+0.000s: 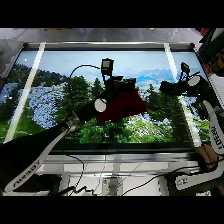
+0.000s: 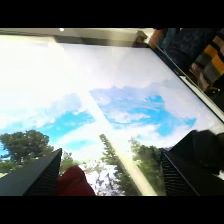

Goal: Fold the clothes and pants, and hang the long-sleeved shirts on hangers.

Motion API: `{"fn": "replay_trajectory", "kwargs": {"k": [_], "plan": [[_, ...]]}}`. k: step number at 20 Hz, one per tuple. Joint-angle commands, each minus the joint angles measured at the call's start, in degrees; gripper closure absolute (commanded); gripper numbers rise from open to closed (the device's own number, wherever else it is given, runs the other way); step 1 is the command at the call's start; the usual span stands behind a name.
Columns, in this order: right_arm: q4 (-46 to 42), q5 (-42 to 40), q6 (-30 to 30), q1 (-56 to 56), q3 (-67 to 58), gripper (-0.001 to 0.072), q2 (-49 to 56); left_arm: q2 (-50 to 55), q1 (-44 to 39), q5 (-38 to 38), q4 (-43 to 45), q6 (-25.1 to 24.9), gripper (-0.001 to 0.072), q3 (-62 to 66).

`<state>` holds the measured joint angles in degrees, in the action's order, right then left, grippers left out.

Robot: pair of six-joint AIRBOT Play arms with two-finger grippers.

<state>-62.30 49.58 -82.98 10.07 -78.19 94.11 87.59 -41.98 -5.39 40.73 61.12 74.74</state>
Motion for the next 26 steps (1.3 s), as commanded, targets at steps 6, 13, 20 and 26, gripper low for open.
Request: {"fn": "replay_trajectory", "kwargs": {"k": [6, 13, 20, 26], "plan": [[26.9, 10.9, 10.4, -1.3, 0.0, 0.0068, 14.1, -2.1, 9.9, 27.5, 4.5, 0.0, 0.0012, 0.0], [28.0, 12.5, 10.3, -8.9, 0.0, 0.0039, 15.7, -2.1, 11.4, 30.1, 4.7, 0.0, 0.0012, 0.0], [28.0, 10.9, 15.8, -14.1, -0.3, 0.0696, 15.5, -2.1, 15.8, 44.3, 14.2, 0.0, 0.0013, 0.0], [27.7, 16.1, 16.7, -12.3, -6.6, 0.0695, 12.4, -5.2, 26.3, 63.5, 24.5, 0.2, 0.0303, 0.0]]}}
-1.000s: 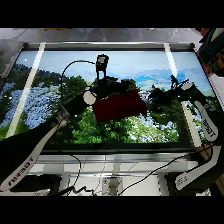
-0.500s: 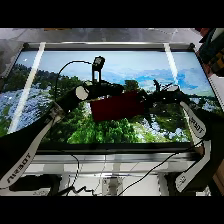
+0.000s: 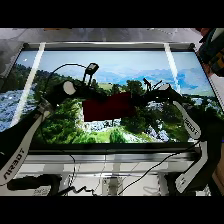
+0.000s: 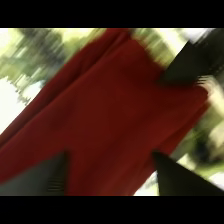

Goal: Fold the clothes and pants, and hang the long-sleeved shirts on hangers.

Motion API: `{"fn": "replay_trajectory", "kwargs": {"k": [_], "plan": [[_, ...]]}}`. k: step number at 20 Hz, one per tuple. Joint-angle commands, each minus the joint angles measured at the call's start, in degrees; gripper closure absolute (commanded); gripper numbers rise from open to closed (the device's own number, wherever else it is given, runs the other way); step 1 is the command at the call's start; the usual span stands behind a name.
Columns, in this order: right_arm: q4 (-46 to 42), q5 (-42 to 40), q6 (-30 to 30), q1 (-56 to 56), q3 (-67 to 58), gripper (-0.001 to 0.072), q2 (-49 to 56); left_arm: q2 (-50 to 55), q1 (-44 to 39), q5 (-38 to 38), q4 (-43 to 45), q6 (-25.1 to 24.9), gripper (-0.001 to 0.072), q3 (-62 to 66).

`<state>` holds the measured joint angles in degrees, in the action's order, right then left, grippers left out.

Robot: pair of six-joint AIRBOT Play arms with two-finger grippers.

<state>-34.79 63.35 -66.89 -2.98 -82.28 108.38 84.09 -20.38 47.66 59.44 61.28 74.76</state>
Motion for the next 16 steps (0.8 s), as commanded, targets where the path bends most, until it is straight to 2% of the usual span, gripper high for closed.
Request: {"fn": "replay_trajectory", "kwargs": {"k": [1, 2, 4, 6, 10, 16], "plan": [[0.0, 2.3, 0.5, 1.7, -3.0, 0.0695, -3.8, -3.3, 7.0, 13.3, 7.2, 0.1, 0.0456, 0.0], [0.0, 2.1, 0.3, 2.9, -3.0, 0.0696, -6.1, -5.0, 9.3, 16.3, 7.9, 0.1, 0.0698, 0.0], [-2.4, 2.8, -2.4, 5.8, -3.0, 0.0696, -11.1, -8.7, 13.5, 20.4, 8.3, 0.0, 0.0698, 0.0], [-10.6, 4.8, -7.9, 9.1, -3.0, 0.0696, -16.7, -12.5, 17.2, 22.2, 8.3, 0.1, 0.0698, 0.0], [-30.1, 11.2, -20.3, 17.4, -3.0, 0.0695, -28.7, -19.5, 22.9, 22.5, 8.3, 0.0, 0.0698, 0.0], [-49.1, 19.3, -30.4, 36.5, -3.0, 0.0695, -46.3, -26.3, 28.8, 22.5, 12.6, 0.0, 0.0698, 0.0]]}}
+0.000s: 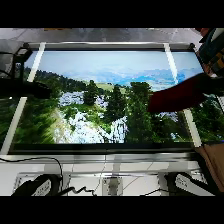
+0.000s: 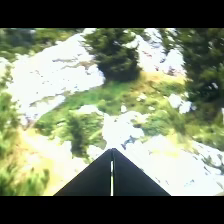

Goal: Fold the clothes and pants, and hang the long-sleeved shirts on hangers.

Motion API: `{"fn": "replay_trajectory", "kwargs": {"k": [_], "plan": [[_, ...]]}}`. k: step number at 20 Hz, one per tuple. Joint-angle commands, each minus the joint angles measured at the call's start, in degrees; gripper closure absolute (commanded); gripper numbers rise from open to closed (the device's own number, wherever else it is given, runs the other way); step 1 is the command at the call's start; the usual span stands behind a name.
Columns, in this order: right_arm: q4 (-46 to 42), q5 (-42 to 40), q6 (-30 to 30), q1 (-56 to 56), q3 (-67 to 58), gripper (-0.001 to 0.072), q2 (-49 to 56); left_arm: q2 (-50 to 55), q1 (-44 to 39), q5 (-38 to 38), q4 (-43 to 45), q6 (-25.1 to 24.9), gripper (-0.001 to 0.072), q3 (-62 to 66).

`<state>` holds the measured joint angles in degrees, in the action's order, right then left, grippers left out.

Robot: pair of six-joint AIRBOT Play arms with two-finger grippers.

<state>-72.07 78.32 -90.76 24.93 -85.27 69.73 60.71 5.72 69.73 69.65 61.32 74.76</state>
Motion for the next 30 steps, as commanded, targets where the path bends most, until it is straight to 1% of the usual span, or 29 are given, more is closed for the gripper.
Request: {"fn": "replay_trajectory", "kwargs": {"k": [1, 2, 4, 9, 12, 15, 16, 17, 18, 19, 20, 24, 25, 26, 27, 28, 29, 30], "plan": [[-14.6, 5.4, -8.2, 12.5, 0.0, 0.0695, -10.1, -3.1, 3.1, 0.4, 2.6, 0.0, 0.0698, 0.0], [-16.8, 6.6, -10.3, 16.7, 0.0, 0.0695, -12.2, -3.1, 3.3, 0.4, 3.0, 0.0, 0.0698, 0.0], [-20.2, 8.9, -12.4, 25.0, 0.0, 0.0695, -15.4, -3.1, 3.4, 0.3, 3.2, 0.0, 0.0698, 0.0], [-29.2, 15.7, -12.3, 44.9, 0.0, 0.0695, -18.9, -3.1, 3.4, 0.4, 3.2, 0.0, 0.0698, 0.0], [-29.4, 16.4, -12.3, 54.4, 0.0, 0.0695, -18.8, -3.1, 3.4, 0.4, 3.2, 0.0, 0.0698, 0.0], [-29.6, 16.4, -12.9, 57.0, 0.0, 0.0693, -18.8, -3.1, 3.4, 0.4, 3.2, 0.0, 0.0698, 0.0], [-30.1, 15.6, -12.9, 57.0, 0.0, 0.0644, -18.8, -3.1, 3.4, 0.4, 3.2, 0.0, 0.0698, 0.0], [-30.3, 14.4, -12.9, 57.0, 0.0, 0.0481, -18.8, -3.1, 3.4, 0.4, 3.2, 0.0, 0.0698, 0.0], [-30.4, 13.3, -12.9, 57.0, 0.0, 0.0196, -18.8, -3.1, 3.4, 0.4, 3.2, 0.0, 0.0698, 0.0], [-30.4, 12.7, -12.9, 57.0, 0.0, -0.0003, -18.8, -3.1, 3.4, 0.4, 3.2, 0.0, 0.0698, 0.0], [-30.3, 12.2, -12.9, 57.0, 0.0, 0.0031, -18.8, -3.1, 3.4, 0.4, 3.2, 0.0, 0.0698, 0.0], [-28.5, 10.5, -13.6, 57.0, 0.0, 0.0033, -18.8, -3.1, 3.4, 0.4, 3.2, 0.0, 0.0698, 0.0], [-26.3, 10.5, -14.7, 56.8, 0.0, 0.0051, -18.7, -3.1, 3.4, 0.4, 3.2, 0.0, 0.0698, 0.0], [-23.5, 10.5, -15.1, 56.8, 0.0, 0.0212, -18.6, -3.1, 3.4, 0.4, 3.2, 0.0, 0.0698, 0.0], [-18.9, 10.5, -15.1, 56.8, 0.0, 0.0481, -18.3, -3.1, 3.4, 0.4, 3.2, 0.0, 0.0698, 0.0], [-13.4, 10.2, -15.0, 56.8, 0.0, 0.0686, -18.0, -3.1, 3.4, 0.4, 3.2, 0.0, 0.0698, 0.0], [-6.5, 9.6, -13.6, 56.5, 0.0, 0.0695, -17.5, -3.1, 3.4, 0.4, 3.2, 0.0, 0.0698, 0.0], [-0.9, 9.0, -10.3, 55.4, 0.0, 0.0695, -17.2, -3.1, 3.4, 0.4, 3.2, 0.0, 0.0698, 0.0]]}}
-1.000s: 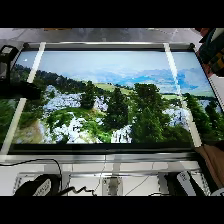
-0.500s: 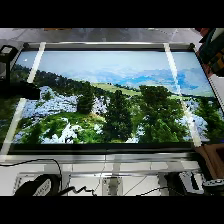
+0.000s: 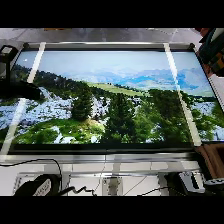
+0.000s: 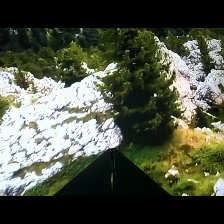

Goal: Fold the clothes and pants, and hang the long-sleeved shirts on hangers.

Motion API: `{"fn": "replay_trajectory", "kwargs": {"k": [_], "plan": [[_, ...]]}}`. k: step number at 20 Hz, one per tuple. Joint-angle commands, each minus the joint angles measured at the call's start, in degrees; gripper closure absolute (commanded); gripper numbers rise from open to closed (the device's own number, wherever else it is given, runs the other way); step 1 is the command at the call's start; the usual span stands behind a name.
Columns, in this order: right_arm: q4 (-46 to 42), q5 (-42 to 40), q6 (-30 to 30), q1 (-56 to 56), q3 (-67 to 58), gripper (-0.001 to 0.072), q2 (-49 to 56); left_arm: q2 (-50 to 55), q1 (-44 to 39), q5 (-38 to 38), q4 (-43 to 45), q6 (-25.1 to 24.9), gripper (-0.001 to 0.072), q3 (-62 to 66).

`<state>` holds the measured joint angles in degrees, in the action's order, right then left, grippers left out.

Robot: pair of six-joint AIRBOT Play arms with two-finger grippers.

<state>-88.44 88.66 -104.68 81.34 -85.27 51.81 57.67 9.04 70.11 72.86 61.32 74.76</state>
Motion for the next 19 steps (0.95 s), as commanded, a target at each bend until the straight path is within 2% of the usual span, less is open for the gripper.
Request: {"fn": "replay_trajectory", "kwargs": {"k": [1, 4, 11, 15, 17, 19], "plan": [[18.7, -1.6, 7.0, -3.3, 0.0, 0.0695, 0.9, 0.0, 0.0, 0.0, 0.0, 0.0, 0.0698, 0.0], [15.8, -1.3, 9.9, -15.9, 0.0, 0.0695, 1.1, 0.0, 0.0, 0.0, 0.0, 0.0, 0.0698, 0.0], [4.4, -0.2, 9.9, -52.8, 0.6, 0.0696, 3.5, 0.0, 0.0, 0.0, 0.0, 0.0, 0.0698, 0.0], [-5.8, -0.2, 8.8, -71.4, 0.6, 0.0697, 4.9, 0.0, 0.0, 0.0, 0.0, 0.0, 0.0698, 0.0], [-9.3, -0.1, 7.2, -77.3, 0.6, 0.0696, 5.3, 0.0, 0.0, 0.0, 0.0, 0.0, 0.0698, 0.0], [-7.8, 0.1, 7.2, -79.8, 0.6, 0.0695, 5.5, 0.0, 0.0, 0.0, 0.0, 0.0, 0.0698, 0.0]]}}
